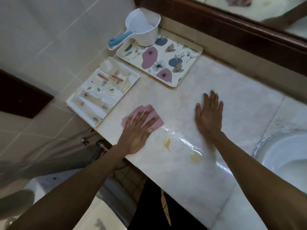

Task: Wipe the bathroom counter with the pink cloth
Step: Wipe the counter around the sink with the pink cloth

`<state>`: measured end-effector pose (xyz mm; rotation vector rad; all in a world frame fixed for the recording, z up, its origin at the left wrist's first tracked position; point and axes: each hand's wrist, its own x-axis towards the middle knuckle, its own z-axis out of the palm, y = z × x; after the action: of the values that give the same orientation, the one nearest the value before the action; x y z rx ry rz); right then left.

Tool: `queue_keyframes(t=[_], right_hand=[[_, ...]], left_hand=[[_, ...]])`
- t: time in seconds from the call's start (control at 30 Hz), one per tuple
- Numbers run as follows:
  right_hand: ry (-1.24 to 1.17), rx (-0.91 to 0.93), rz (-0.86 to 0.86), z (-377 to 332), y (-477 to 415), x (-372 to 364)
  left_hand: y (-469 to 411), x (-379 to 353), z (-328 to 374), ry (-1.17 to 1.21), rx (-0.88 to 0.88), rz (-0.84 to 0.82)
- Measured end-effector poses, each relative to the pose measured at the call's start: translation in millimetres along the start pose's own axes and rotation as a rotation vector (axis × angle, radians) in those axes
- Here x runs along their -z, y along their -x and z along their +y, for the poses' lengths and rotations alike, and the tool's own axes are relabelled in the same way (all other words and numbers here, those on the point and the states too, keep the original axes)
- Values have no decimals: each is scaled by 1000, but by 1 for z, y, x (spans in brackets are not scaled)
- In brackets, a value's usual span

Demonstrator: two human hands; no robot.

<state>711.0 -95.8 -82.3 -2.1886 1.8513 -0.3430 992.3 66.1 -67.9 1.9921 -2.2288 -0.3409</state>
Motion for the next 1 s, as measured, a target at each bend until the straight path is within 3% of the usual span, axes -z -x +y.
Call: queue_keyframes(t=[0.2,0.4,0.53,0.67,0.83,1.0], right_hand=[[-3,-6,24,-1,0,-1],[-28,-21,36,-4,2,0],[-12,-48,-19,-14,5,2],[26,-18,-51,-25,13,1],[30,-4,-70,-24,20,5],[19,12,-94,-19,33,12]], left_hand=[[-98,7,14,20,306,22],[-8,-6,10,3,112,12],[55,5,-22,8,186,-36],[23,17,-39,-24,195,-81],[14,1,-17,-29,311,-3],[83,1,0,-44,59,-34]])
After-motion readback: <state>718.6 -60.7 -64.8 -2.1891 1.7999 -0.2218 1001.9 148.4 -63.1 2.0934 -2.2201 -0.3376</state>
